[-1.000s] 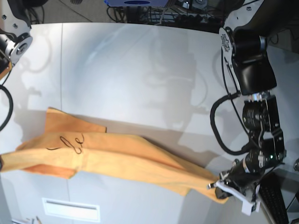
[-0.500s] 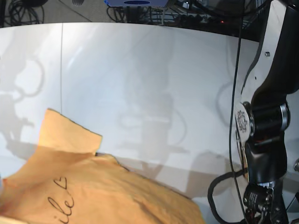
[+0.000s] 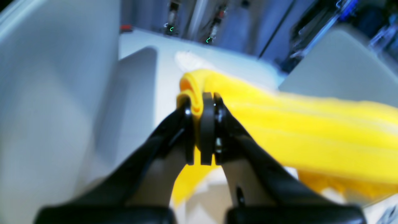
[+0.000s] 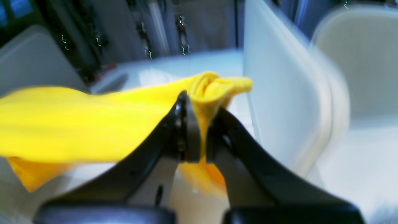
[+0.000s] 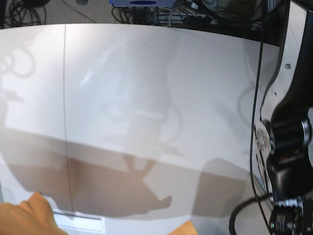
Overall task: Layout the t-shirt on the table in an organized manner, then fold the t-shirt properly
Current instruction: 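Lift the shirt high with both grippers and swing it out, then lay the shirt flat on the table and release both grippers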
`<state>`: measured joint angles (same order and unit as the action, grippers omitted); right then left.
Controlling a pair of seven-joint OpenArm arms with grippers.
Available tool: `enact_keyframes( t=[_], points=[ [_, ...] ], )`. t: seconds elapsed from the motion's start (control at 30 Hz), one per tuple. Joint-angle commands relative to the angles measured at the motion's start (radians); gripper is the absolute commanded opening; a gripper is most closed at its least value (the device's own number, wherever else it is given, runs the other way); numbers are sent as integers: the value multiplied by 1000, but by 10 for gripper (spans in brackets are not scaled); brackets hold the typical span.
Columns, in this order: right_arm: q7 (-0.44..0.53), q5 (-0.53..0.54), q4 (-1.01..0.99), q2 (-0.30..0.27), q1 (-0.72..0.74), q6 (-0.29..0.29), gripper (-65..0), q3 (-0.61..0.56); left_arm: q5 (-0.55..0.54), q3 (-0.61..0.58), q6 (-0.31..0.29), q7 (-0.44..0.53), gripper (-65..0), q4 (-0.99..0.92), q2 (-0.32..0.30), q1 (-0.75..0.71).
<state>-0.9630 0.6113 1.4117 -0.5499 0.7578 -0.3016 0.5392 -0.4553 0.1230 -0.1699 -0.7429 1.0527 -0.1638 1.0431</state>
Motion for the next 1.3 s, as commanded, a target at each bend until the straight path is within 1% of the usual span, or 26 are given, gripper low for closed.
enact_keyframes(
  t=[0.0, 0.07, 0.1, 0.17, 0.23, 0.27, 0.3, 0.37, 0.4, 0.43, 0.5, 0.53, 0.6, 0.67, 0.73, 0.87, 1.0, 1.07, 1.27],
  points=[
    [16, -4, 38, 12, -40, -1, -650, 26, 17, 2, 11, 3, -650, 84, -7, -45],
    [17, -6, 68, 60, -189, -1, -650, 89, 19, 2, 11, -10, -650, 209, -9, -203],
    [20, -6, 67, 81, -249, -1, -650, 109, 19, 2, 11, -10, -650, 248, -9, -272],
    [40, -8, 54, 143, -377, -1, -650, 141, 19, 4, 11, -5, -650, 301, -9, -422],
    [106, -8, 19, 193, -498, -3, -650, 150, 19, 8, 11, -4, -650, 304, -9, -544],
    [155, -8, -8, 215, -553, -3, -650, 144, 19, 10, 11, -2, -650, 301, -9, -602],
    [204, -8, -41, 230, -605, -3, -650, 143, 19, 11, 11, 3, -650, 297, -9, -657],
    [278, -8, -110, 253, -679, -5, -650, 143, 19, 11, 11, 44, -650, 286, -9, -748],
    [309, -9, -147, 261, -709, -9, -650, 143, 19, 11, 11, 76, -650, 286, -15, -795],
    [335, -11, -185, 267, -732, -28, -650, 143, 19, 5, 11, 112, -650, 286, -30, -840],
    [370, -12, -262, 265, -768, -81, -650, 147, 19, 4, 11, 165, -650, 285, -43, -912],
    [382, -12, -298, 264, -785, -106, -650, 152, 19, 7, 11, 179, -650, 278, -43, -943],
    [387, -12, -321, 262, -820, -133, -650, 154, 19, 11, 11, 182, -650, 274, -44, -989],
    [385, -9, -303, 267, -874, -153, -650, 154, 17, 11, 13, 184, -650, 281, -69, -1044],
    [387, -9, -269, 278, -924, -166, -650, 152, 17, 13, 13, 185, -650, 298, -78, -1088],
    [390, -12, -193, 321, -1022, -186, -650, 154, 17, 20, 13, 185, -650, 337, -96, -1171],
    [390, -12, -144, 348, -1092, -187, -650, 154, 17, 122, 13, 185, -650, 369, -90, -1253],
    [390, -12, -140, 350, -1111, -192, -650, 154, 17, 155, 13, 185, -650, 389, -90, -1291],
    [390, -12, -78, 371, -1185, -213, -650, 154, 17, 195, 11, 185, -650, 409, -93, -1381]
  ],
)
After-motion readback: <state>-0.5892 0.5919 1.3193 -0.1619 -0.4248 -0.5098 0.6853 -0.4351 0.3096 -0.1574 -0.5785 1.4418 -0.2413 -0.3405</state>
